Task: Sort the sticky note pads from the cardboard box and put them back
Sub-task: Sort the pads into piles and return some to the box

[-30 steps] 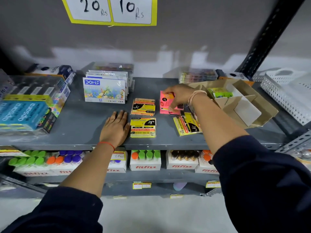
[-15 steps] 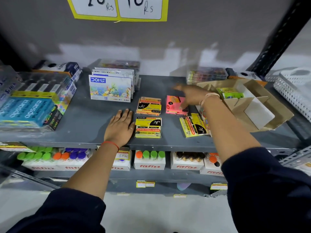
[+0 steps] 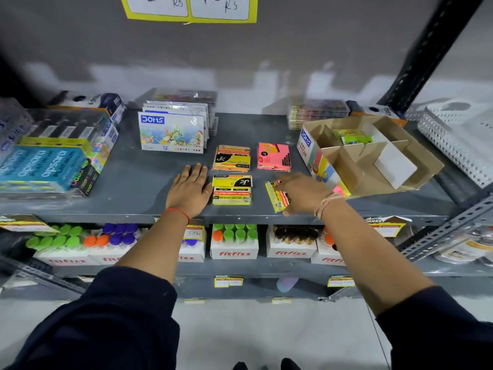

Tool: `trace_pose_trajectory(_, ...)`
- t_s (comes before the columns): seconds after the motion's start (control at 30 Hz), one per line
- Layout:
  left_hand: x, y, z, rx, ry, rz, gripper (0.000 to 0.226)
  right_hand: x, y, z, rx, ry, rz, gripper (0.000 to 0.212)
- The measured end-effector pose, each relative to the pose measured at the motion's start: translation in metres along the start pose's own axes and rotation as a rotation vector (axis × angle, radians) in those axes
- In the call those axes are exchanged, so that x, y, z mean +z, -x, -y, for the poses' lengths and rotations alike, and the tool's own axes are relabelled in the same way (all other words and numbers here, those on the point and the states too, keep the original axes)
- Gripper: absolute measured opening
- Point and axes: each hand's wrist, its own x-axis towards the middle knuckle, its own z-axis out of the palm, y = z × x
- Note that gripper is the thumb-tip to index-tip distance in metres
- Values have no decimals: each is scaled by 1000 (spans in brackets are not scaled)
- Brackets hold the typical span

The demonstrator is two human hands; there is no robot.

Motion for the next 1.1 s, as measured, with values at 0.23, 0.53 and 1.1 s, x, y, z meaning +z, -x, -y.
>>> trace_pose_trajectory(0.23, 0, 0, 0, 10, 7, -11, 54, -10, -7, -14, -29, -238, 13, 62)
trace_pose_trajectory(0.53, 0, -1, 0, 10, 20, -45, 50, -53, -31, 26, -279, -303, -122, 65)
trace_pose_trajectory(1.1, 1, -1, 2, 25, 3, -44, 50, -13, -48, 41, -229, -302, -167, 55)
